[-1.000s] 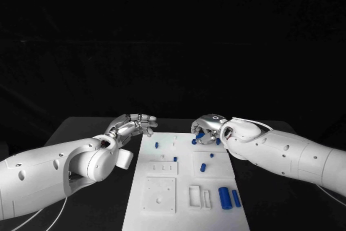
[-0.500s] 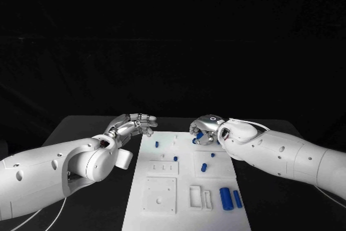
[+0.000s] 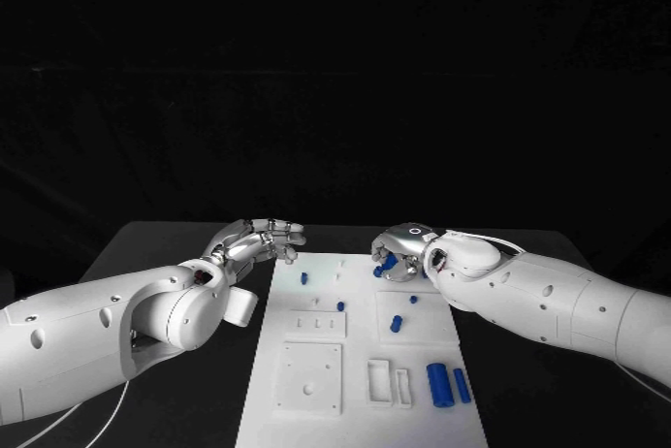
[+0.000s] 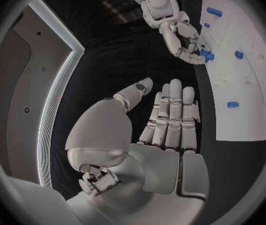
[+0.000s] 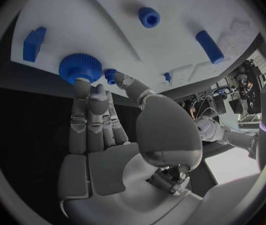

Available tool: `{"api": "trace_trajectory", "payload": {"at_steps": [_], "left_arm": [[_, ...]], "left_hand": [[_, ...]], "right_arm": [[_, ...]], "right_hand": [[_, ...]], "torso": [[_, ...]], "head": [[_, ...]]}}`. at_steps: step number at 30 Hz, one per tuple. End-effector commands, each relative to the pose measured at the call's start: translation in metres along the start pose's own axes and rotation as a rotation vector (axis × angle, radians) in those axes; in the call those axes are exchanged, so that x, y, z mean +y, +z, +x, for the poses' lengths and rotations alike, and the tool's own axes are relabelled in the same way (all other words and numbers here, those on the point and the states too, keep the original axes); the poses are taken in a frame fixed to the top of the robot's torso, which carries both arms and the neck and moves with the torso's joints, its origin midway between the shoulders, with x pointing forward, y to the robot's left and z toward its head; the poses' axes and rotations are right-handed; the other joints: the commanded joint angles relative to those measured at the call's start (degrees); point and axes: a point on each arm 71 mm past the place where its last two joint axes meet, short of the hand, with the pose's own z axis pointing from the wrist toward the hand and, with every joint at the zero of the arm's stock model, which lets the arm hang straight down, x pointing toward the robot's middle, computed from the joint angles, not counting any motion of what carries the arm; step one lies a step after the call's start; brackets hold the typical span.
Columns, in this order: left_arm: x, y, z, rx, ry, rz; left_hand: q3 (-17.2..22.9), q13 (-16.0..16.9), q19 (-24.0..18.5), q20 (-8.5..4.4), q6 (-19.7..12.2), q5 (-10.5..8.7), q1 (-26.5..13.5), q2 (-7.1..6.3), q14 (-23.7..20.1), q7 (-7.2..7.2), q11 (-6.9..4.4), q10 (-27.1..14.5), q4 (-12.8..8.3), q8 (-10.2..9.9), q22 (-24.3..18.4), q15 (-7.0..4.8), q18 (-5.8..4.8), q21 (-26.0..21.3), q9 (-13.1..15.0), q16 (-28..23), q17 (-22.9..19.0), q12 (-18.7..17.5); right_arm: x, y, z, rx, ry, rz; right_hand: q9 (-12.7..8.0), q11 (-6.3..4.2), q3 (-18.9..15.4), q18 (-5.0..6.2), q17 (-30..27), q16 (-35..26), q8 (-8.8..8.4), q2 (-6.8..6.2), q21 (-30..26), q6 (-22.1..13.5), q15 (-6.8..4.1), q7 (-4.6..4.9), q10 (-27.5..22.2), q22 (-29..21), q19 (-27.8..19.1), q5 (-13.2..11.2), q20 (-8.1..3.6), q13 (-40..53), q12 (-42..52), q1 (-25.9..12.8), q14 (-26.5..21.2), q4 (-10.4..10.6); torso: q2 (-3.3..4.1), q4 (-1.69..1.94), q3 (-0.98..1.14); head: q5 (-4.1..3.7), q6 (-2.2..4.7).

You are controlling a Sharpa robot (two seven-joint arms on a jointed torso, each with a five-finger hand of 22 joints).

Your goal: Assemble the parts on the task board

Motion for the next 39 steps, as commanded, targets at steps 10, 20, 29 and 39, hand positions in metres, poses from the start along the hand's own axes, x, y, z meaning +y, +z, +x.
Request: {"api": "trace_trajectory", "payload": {"at_steps": [10, 20, 29, 39], "left_arm": [[-0.006, 0.001, 0.0, 0.013, 0.001, 0.015], [-0.007, 0.001, -0.001, 0.012, 0.002, 0.017], [-0.008, 0.001, -0.002, 0.011, 0.003, 0.016], [-0.008, 0.001, -0.002, 0.012, 0.002, 0.014]], "left_hand": [[0.0, -0.1, 0.2, -0.22, 0.3, -0.42, -0.7, -0.05, 0.3, 0.08, 0.15, 0.1, -0.2, -0.4, 0.0, 0.1, 1.13, 0.4, -0.1, 0.3, 0.0, -0.3], [0.0, -0.1, 0.3, -0.26, 0.3, -0.44, -0.7, -0.05, 0.3, 0.09, 0.17, 0.0, -0.1, -0.4, 0.0, 0.09, 1.1, 0.4, -0.1, 0.3, 0.0, -0.3], [0.0, -0.2, 0.3, -0.29, 0.3, -0.46, -0.8, -0.07, 0.3, 0.1, 0.19, 0.0, -0.1, -0.4, -0.1, 0.08, 1.08, 0.4, -0.1, 0.4, 0.0, -0.4], [0.0, -0.2, 0.3, -0.34, 0.3, -0.46, -0.8, -0.12, 0.4, 0.12, 0.2, 0.0, -0.2, -0.5, -0.1, 0.06, 1.07, 0.5, -0.1, 0.4, 0.0, -0.4]], "right_arm": [[0.006, 0.002, 0.002, 0.027, -0.016, -0.015], [0.008, 0.003, 0.004, 0.04, -0.023, -0.016], [0.012, 0.004, 0.008, 0.045, -0.025, -0.021], [0.013, 0.003, 0.006, 0.011, -0.024, -0.01]], "right_hand": [[-0.1, -0.16, 1.5, 1.67, -0.8, 0.8, -0.37, -0.15, 0.6, 1.3, -0.18, -0.31, 1.4, 1.1, 1.0, -2.2, -0.47, 0.2, -0.3, -0.6, -0.5, 0.1], [0.1, -0.99, 3.8, 1.67, -1.7, 1.3, 0.07, 0.33, 0.8, 3.1, -0.99, -1.0, 3.8, 1.0, 1.0, -5.1, -0.44, 1.3, 0.3, -1.5, -0.7, 0.1], [0.5, -1.7, 7.3, 1.67, -2.5, 2.0, 0.4, 1.12, 1.3, 5.0, -1.68, -1.71, 5.5, 1.1, 1.3, -9.3, -0.31, 2.7, 0.5, -2.7, -0.7, 0.3], [1.8, -3.2, 12.8, 1.67, -2.9, 2.8, 1.88, 1.38, 2.3, 8.3, -3.15, -3.07, 9.3, 1.2, 1.5, -10.9, 0.12, 5.2, 2.0, -3.8, -1.1, 0.9]], "torso": [[0.46, -0.03, -0.1], [0.63, -0.14, -0.19], [0.82, -0.04, -0.24], [0.86, -0.22, -0.31]], "head": [[-0.09, -0.07], [0.12, -0.18], [0.31, -0.15], [0.5, -0.04]]}}
